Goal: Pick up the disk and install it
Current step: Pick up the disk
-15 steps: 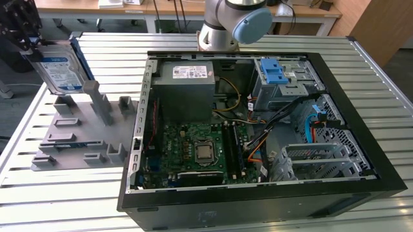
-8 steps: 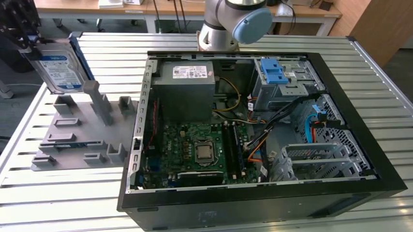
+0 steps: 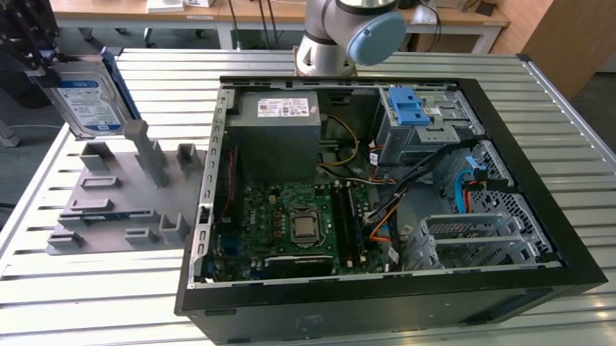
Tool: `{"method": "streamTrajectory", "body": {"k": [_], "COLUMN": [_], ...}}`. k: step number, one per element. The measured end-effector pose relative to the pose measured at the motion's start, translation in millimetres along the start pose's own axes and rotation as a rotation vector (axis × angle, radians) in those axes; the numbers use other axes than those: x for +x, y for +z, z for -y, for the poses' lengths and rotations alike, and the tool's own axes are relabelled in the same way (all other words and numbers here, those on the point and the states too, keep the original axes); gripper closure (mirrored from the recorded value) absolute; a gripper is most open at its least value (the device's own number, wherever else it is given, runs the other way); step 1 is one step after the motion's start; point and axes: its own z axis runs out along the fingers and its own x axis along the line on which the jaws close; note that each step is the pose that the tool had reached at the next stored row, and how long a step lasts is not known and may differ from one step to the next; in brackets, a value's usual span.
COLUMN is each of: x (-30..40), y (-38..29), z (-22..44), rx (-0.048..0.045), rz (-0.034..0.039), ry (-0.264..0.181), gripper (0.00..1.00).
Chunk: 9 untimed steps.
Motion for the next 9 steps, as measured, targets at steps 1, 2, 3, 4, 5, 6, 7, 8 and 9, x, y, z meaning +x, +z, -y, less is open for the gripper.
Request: {"method": "streamTrajectory", "body": {"k": [1,2,3,4,5,6,7,8,9], "x": [0.0,0.0,0.0,0.0,0.0,0.0,0.0,0.0,0.0], "y": [-0.3,-0.6,-0.8,-1.0,-1.5,-1.7,-1.8,-1.8,-2.1], "z": [0.0,0.0,0.0,0.0,0.0,0.0,0.0,0.0,0.0], "rx": [0.0000,0.0000,-0.0001,-0.0001,-0.0001,-0.0001,-0.0001,-0.0001,-0.0002], "rz": [0.0000,0.0000,0.0000,-0.0001,-0.0001,0.0000,-0.0001,0.0000,-0.0001], "ry": [0.000,0.000,0.000,0.000,0.000,0.000,0.000,0.000,0.000], "gripper": [0.64,0.64,0.64,0.64,0.64,0.64,0.64,0.64,0.64]}}
